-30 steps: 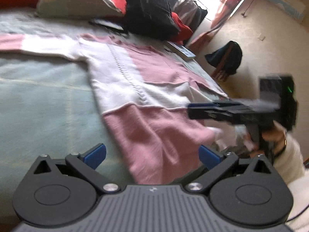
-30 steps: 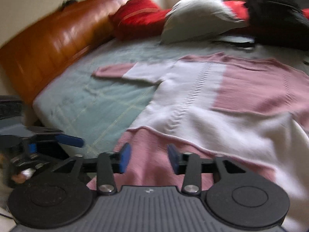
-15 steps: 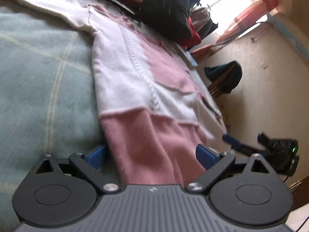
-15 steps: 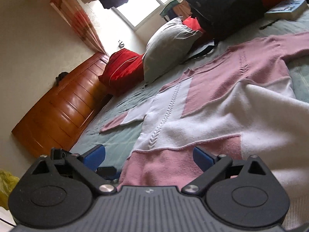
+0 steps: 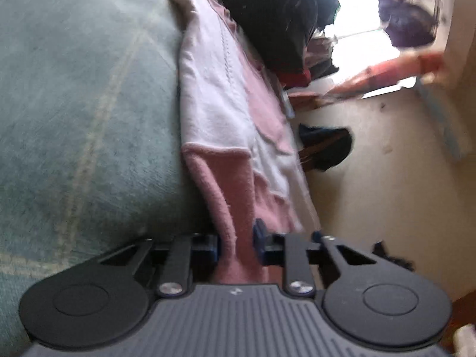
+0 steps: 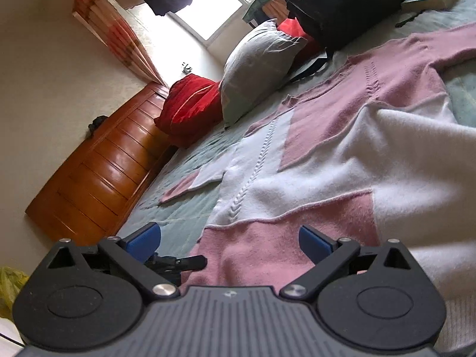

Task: Fold clothes
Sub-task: 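Roll the left tool and grasp the pink hem edge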

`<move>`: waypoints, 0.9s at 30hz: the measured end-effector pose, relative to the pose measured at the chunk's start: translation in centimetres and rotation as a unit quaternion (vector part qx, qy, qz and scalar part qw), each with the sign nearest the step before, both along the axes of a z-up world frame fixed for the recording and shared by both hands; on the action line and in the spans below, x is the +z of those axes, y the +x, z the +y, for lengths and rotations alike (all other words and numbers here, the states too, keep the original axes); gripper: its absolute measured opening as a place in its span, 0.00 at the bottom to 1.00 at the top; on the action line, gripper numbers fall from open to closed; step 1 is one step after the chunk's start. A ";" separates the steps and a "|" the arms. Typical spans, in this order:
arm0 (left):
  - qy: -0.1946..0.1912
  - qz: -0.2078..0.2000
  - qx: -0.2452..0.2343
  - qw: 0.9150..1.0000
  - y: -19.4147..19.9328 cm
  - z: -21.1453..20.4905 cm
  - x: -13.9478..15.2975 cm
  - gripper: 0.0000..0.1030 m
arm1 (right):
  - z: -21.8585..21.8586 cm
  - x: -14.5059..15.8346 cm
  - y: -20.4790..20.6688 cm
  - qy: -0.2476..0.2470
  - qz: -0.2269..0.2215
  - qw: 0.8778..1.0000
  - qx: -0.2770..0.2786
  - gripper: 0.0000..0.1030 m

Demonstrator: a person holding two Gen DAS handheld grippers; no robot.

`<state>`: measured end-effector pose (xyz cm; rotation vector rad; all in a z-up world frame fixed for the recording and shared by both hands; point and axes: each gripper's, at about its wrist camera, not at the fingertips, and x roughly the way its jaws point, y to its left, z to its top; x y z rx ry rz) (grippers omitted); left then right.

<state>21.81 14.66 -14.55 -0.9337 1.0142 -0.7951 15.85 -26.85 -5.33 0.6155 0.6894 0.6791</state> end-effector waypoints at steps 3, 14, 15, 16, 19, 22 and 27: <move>-0.008 -0.010 0.004 1.000 -1.3 0.1 -0.2 0.24 | -0.1 -0.2 -0.2 -0.002 0.002 1.000 -0.002 0.98; 0.060 -0.042 0.055 0.996 -2.4 1.4 3.1 0.07 | -0.3 -0.5 -0.7 -0.024 0.001 1.000 -0.012 0.99; 0.064 -0.046 0.067 0.995 -2.6 2.0 3.6 0.06 | -0.3 -0.5 -0.7 -0.026 0.001 1.000 -0.014 0.99; 0.067 -0.049 0.078 0.993 -2.8 2.6 4.0 0.06 | -0.3 -0.5 -0.7 -0.029 0.001 0.999 -0.016 0.99; 0.077 -0.039 0.083 0.993 -2.9 3.1 3.8 0.06 | -0.1 -0.4 -0.8 -0.055 -0.002 0.998 -0.018 0.99; 0.087 -0.030 0.087 0.992 -3.0 3.5 3.6 0.26 | -0.4 -0.4 -1.1 -0.062 -0.004 0.998 -0.019 0.99; 0.068 -0.042 0.061 0.995 -3.2 2.6 2.8 0.57 | -1.0 -0.5 -1.5 -0.061 0.000 0.998 -0.026 0.99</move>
